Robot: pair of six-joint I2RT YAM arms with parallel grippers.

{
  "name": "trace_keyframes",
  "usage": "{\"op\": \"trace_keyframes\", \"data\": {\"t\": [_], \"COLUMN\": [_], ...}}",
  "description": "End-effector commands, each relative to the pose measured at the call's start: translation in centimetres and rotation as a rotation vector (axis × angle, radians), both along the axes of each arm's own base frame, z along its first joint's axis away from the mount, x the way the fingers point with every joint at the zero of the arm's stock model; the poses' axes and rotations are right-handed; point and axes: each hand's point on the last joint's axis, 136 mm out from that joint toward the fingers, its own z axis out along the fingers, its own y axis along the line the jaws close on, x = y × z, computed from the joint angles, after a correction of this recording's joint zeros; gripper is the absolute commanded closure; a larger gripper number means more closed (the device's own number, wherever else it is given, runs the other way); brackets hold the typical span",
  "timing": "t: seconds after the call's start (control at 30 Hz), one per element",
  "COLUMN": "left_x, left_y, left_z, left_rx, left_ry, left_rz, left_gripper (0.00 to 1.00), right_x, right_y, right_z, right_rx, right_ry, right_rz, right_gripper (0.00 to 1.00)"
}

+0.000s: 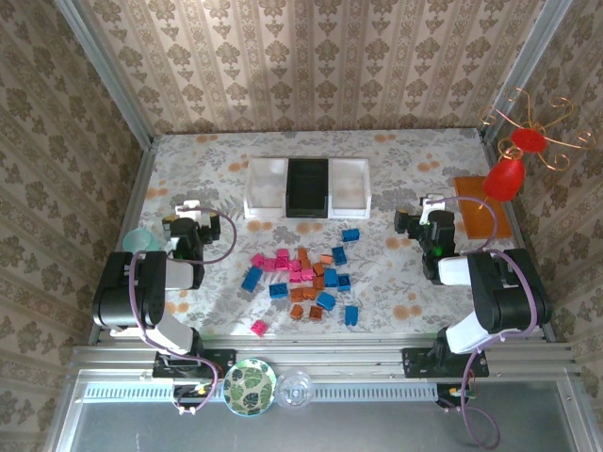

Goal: Sort the legos into containers by color
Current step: Rotate the container at the top-center of the table.

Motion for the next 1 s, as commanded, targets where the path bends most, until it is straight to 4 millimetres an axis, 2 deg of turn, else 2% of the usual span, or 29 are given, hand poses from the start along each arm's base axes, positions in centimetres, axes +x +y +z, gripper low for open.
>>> {"op": "trace_keyframes", "data": {"t": [0.0, 0.23, 0.3, 0.37, 0.53, 0.63, 0.67, 0.83, 0.97], "left_x": [0.6, 0.6, 0.3, 0.0, -0.3, -0.4, -0.5, -1.2, -2.8], "left_y": [-0.2, 0.1, 0.9, 0.4, -0.2, -0.3, -0.4, -0.1, 1.4], "left_z": [1.2, 1.2, 1.7, 2.2, 2.3, 2.5, 2.7, 7.0, 11.3], "left_rx": [0.000, -0.015, 0.000, 0.007, 0.033, 0.039, 0.046, 0.098, -0.067], "left_ry": [-0.043, -0.040, -0.056, -0.078, -0.095, -0.103, -0.108, -0.105, -0.200], "left_rz": [-0.004, -0.004, 0.063, 0.039, 0.030, 0.024, 0.023, 0.104, 0.246], "left_gripper": [0.00, 0.00, 0.00, 0.00, 0.00, 0.00, 0.00, 0.00, 0.00], "right_x": [0.6, 0.7, 0.6, 0.6, 0.9, 0.5, 0.4, -0.2, 0.3], "right_y": [0.1, 0.0, -0.3, -0.8, 0.1, 0.6, 0.7, 1.8, 2.0], "right_z": [1.4, 1.4, 1.7, 2.3, 3.3, 2.9, 3.9, 6.5, 9.5], "right_rx": [-0.011, 0.002, 0.007, 0.007, 0.028, 0.076, 0.090, 0.065, 0.092], "right_ry": [-0.042, -0.042, -0.049, -0.035, 0.049, 0.103, 0.084, 0.088, 0.023], "right_rz": [0.009, 0.012, -0.004, -0.034, 0.012, 0.014, 0.013, -0.011, -0.122], "right_gripper": [0.00, 0.00, 0.00, 0.00, 0.00, 0.00, 0.00, 0.00, 0.00]}}
